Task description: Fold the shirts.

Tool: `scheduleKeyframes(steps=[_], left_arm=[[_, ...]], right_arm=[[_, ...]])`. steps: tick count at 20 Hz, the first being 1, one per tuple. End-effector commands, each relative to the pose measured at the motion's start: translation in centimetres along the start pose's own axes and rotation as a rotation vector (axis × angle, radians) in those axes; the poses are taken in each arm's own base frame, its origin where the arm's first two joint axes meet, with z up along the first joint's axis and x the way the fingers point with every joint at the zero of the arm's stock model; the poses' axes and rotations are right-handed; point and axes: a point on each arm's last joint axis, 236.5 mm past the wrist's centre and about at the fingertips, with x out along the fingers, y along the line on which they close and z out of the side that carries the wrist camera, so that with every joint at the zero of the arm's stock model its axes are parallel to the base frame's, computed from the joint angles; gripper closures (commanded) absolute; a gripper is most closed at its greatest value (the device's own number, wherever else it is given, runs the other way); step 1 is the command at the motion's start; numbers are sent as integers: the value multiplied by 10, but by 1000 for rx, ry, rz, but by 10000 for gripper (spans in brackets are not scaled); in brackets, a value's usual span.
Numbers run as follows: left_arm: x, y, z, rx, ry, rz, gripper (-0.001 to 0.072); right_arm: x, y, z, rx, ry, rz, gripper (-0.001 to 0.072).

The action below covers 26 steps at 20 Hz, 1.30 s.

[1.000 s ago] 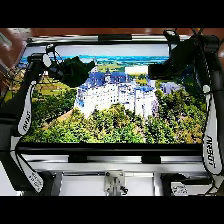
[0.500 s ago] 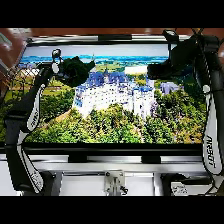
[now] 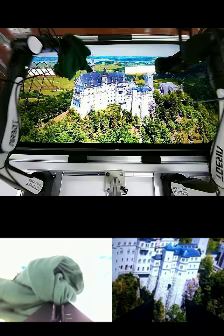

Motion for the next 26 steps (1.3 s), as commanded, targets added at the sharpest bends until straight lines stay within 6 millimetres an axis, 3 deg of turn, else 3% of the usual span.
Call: scheduleKeyframes(steps=[1, 3, 4, 6, 9, 13, 14, 15, 16, 18, 22, 23, 25, 26], left_arm=[[-137, -82, 78, 181, -205, -119, 672], [-198, -105, 73, 239, -174, -153, 672], [-217, -110, 61, 245, -127, -169, 672], [-232, -124, 25, 203, -9, -212, 672], [-204, -176, -54, 208, 191, -325, 672], [-147, -248, -194, 199, 450, -408, 662], [-139, -266, -218, 165, 486, -436, 443], [-133, -281, -236, 133, 528, -453, -13], [-130, -284, -248, 111, 575, -439, -13], [-137, -259, -258, 136, 673, -381, -13], [-173, -147, -255, 170, 849, -157, -13], [-182, -128, -255, 124, 852, -126, -13], [-202, -100, -275, 32, 890, -81, -13], [-214, -88, -299, -10, 930, -59, -13]], right_arm=[[-83, -12, 20, -23, -178, -74, 211], [-134, -9, 21, -25, -280, -72, 212], [-158, -7, 19, -26, -329, -69, 212], [-197, -5, 12, -22, -401, -67, 212], [-230, -3, -3, 23, -442, -55, 212], [-225, -4, -27, 30, -348, -60, 212], [-221, -4, -33, 31, -317, -62, 212], [-217, -5, -37, 32, -293, -63, 212], [-213, -5, -39, 32, -273, -64, 212], [-199, -6, -49, -2, -192, -71, 212], [-158, -9, -81, -54, 66, -72, 209], [-147, -9, -81, -70, 99, -68, 144], [-119, -3, -75, -90, 146, -36, 104], [-101, 3, -72, -94, 175, -5, 104]])
